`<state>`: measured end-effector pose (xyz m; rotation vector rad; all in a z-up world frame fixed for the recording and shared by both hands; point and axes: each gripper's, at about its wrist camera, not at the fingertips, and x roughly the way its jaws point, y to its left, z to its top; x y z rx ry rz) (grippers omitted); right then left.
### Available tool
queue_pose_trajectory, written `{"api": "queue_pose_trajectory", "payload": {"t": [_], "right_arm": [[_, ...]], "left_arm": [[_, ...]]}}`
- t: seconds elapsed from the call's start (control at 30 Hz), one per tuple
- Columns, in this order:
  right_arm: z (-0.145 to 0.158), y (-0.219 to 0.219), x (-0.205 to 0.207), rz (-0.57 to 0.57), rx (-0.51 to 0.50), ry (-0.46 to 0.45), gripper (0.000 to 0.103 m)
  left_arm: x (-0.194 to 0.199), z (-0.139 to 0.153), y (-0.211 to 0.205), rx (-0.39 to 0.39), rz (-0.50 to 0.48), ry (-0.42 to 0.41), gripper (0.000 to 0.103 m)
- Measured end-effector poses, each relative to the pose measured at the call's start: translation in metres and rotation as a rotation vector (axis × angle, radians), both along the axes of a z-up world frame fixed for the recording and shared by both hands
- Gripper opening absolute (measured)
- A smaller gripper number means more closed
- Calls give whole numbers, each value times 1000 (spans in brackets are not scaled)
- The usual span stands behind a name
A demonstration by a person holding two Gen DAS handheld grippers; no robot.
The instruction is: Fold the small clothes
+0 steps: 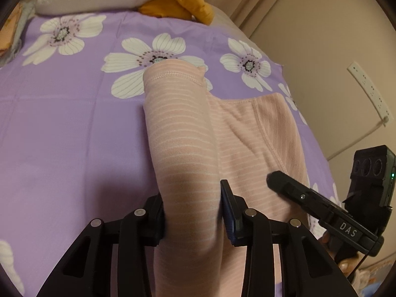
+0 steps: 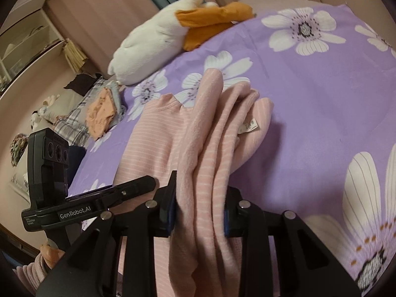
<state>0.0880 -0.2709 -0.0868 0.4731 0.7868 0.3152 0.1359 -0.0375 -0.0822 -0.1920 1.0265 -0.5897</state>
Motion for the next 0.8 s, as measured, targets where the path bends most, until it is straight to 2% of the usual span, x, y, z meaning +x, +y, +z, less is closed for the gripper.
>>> {"api": "queue_pose_trajectory", "payload": {"t": [0.43, 0.8], "right_arm": [[42, 44, -41, 95, -18, -92, 29], [67, 81, -40, 171, -44, -146, 29]], "left_arm": [[-56, 46, 46, 28, 60, -90, 37], [-69, 68, 78, 32, 131, -141, 37]]}}
